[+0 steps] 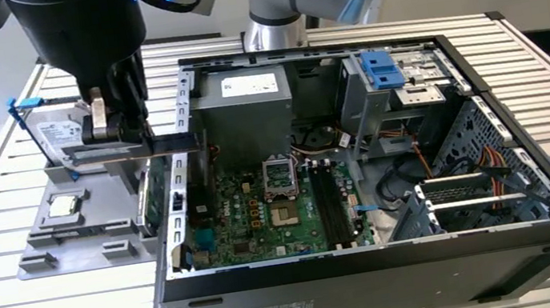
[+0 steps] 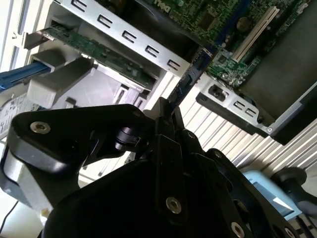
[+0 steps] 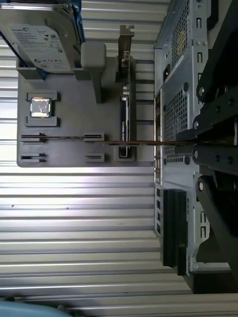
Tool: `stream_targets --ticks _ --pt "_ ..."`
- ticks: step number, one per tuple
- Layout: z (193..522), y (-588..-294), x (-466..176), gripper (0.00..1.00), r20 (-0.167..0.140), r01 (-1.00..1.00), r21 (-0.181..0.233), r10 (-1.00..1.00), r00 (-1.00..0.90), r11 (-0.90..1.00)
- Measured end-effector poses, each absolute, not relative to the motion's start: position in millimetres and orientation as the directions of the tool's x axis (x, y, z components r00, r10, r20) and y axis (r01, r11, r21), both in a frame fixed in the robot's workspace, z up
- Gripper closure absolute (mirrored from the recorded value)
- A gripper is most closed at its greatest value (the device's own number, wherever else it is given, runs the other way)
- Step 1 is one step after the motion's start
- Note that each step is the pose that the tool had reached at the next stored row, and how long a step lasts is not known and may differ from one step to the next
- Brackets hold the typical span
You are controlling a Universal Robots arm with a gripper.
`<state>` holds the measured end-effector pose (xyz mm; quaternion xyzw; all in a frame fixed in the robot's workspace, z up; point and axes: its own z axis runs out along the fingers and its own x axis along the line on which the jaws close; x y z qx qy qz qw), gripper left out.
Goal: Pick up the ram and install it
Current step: 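Pick up the ram and move it above insertion slot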
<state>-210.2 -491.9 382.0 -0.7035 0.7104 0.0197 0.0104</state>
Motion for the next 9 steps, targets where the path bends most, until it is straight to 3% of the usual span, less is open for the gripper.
stream_targets --ticks 9 --pt "382.0 -491.8 -200.2 1.0 -0.043 -1.0 0.013 -0.999 -0.01 0.01"
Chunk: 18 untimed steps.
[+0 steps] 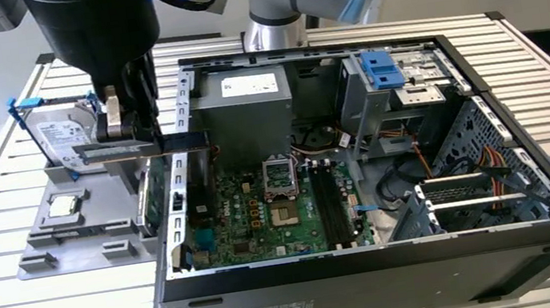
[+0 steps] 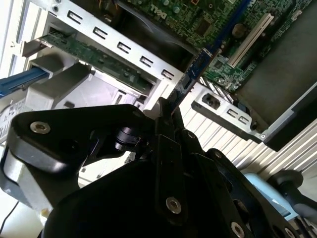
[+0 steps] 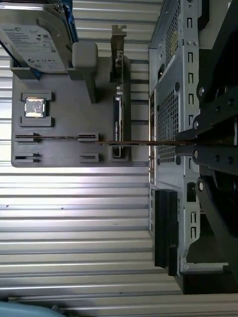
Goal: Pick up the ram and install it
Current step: 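Pick up the ram and move it above insertion slot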
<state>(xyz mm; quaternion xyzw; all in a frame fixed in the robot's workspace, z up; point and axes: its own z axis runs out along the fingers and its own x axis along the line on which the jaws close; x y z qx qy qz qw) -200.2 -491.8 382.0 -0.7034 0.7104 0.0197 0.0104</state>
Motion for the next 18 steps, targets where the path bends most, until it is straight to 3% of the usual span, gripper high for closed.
stream_targets --ticks 18 --pt "382.0 -491.7 -179.9 1.0 -0.043 -1.0 0.013 -0.999 -0.01 0.01"
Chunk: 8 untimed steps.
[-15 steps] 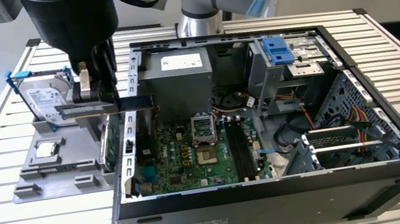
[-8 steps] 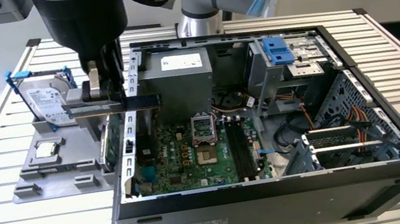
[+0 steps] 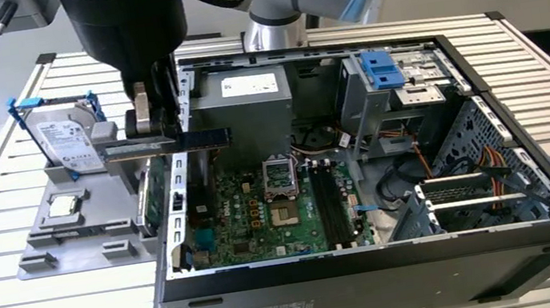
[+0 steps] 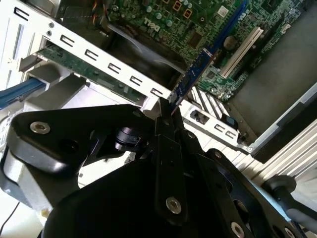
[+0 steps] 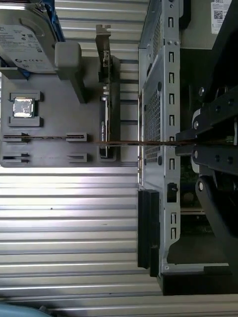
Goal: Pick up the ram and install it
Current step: 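Pick up the ram and move it above insertion slot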
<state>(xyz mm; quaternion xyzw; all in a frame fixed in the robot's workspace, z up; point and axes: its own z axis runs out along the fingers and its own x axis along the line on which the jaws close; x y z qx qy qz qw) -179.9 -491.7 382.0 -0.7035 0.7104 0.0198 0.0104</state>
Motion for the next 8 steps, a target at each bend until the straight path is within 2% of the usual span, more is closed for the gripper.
stream_targets --ticks 8 --pt "382.0 -491.7 -170.7 1.0 -0.043 -1.0 0.013 -0.999 -0.01 0.009"
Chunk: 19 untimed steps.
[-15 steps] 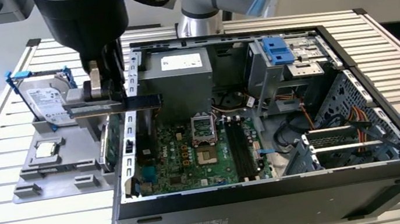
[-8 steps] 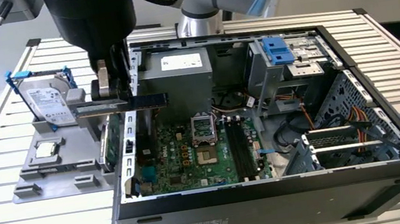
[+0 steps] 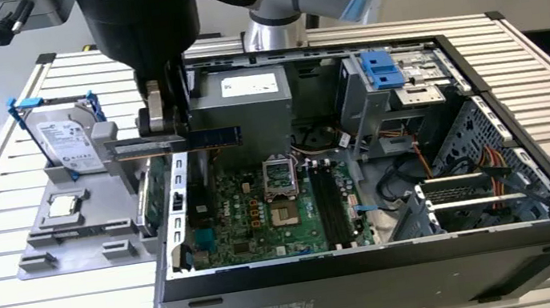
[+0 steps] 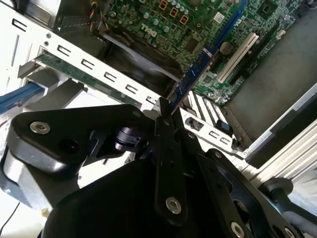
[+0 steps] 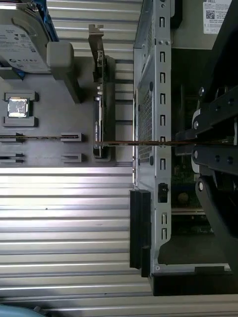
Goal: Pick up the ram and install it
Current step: 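Pick up the ram and move it above insertion slot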
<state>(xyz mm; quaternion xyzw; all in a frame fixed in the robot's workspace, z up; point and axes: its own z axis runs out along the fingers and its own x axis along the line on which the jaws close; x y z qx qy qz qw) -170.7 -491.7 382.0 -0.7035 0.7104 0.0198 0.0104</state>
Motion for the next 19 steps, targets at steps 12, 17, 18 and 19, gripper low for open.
stream_targets --ticks 12,17,18,19 --pt "382.0 -491.6 -156.9 1.0 -0.043 -1.0 0.013 -0.999 -0.01 0.01" --pt "382.0 -491.6 -151.5 1.0 -0.043 -1.0 0.013 -0.999 -0.01 0.009" --pt "382.0 -491.6 -150.4 1.0 -0.043 -1.0 0.013 -0.999 -0.01 0.01" --pt "382.0 -491.5 -149.4 1.0 -0.043 -1.0 0.013 -0.999 -0.01 0.01"
